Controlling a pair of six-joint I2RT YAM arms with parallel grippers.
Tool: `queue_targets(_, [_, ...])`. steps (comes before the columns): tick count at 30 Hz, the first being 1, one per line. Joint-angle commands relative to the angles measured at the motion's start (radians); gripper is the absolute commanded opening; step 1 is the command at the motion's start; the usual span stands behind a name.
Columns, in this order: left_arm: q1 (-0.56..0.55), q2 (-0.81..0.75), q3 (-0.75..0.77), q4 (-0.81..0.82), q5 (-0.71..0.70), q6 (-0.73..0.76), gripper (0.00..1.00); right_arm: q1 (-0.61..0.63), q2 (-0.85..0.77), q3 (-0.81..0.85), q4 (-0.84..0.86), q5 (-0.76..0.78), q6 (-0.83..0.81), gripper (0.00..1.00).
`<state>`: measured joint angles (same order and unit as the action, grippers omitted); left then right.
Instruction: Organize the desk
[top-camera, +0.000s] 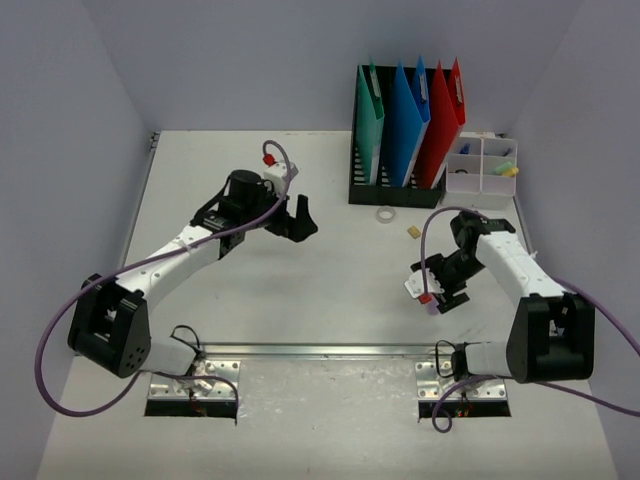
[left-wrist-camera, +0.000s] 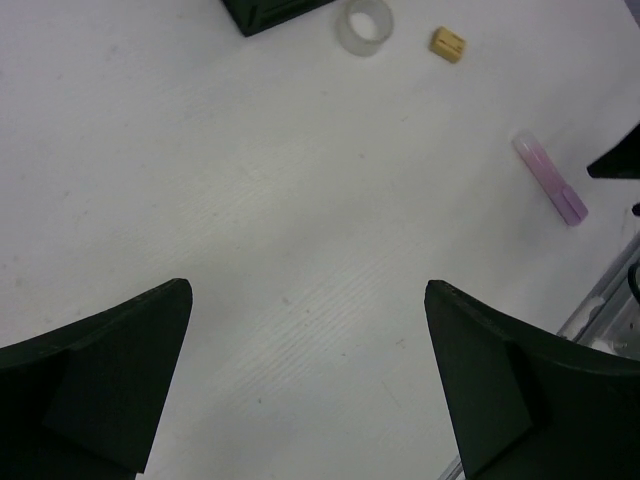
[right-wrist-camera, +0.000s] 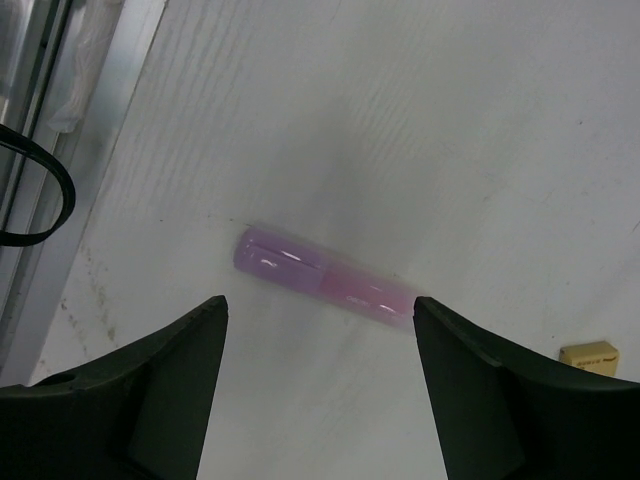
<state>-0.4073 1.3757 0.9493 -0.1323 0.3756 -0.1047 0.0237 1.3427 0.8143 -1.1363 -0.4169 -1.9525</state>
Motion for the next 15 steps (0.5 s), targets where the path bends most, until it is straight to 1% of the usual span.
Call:
queue_targets(1, [-0.085,0.005,0.023,0.093,0.110,0.184,1.00,-0.018,-0.070,-0.052,-0.019,0.046,-0.535,0.75])
queue_targets(3, [-0.086,0.043,0.073,0.081,0.127,0.176,1.00,-0.019,-0.077,-0.076,0.019,0.060,-0.591,0.75])
queue_targets(4, [-0.086,0.061,0.092,0.073,0.126,0.171,1.00,-0.019,-0.077,-0.088,0.063,0.072,-0.609,0.76])
queue_targets(7, [-0.083,0.108,0.139,0.050,0.107,0.144,1.00,0.005,-0.069,-0.120,0.180,0.079,-0.618,0.78])
queue_targets(9, [-0.081,0.109,0.138,0.057,0.099,0.126,1.00,0.019,-0.061,-0.131,0.228,0.072,-0.618,0.79])
queue_targets(13, [-0.075,0.075,0.092,0.072,0.071,0.087,1.00,0.049,-0.034,-0.190,0.425,0.030,-0.621,0.81])
queue_targets(15, [-0.070,0.065,0.070,0.071,0.059,0.077,1.00,0.063,-0.010,-0.197,0.476,0.017,-0.621,0.81])
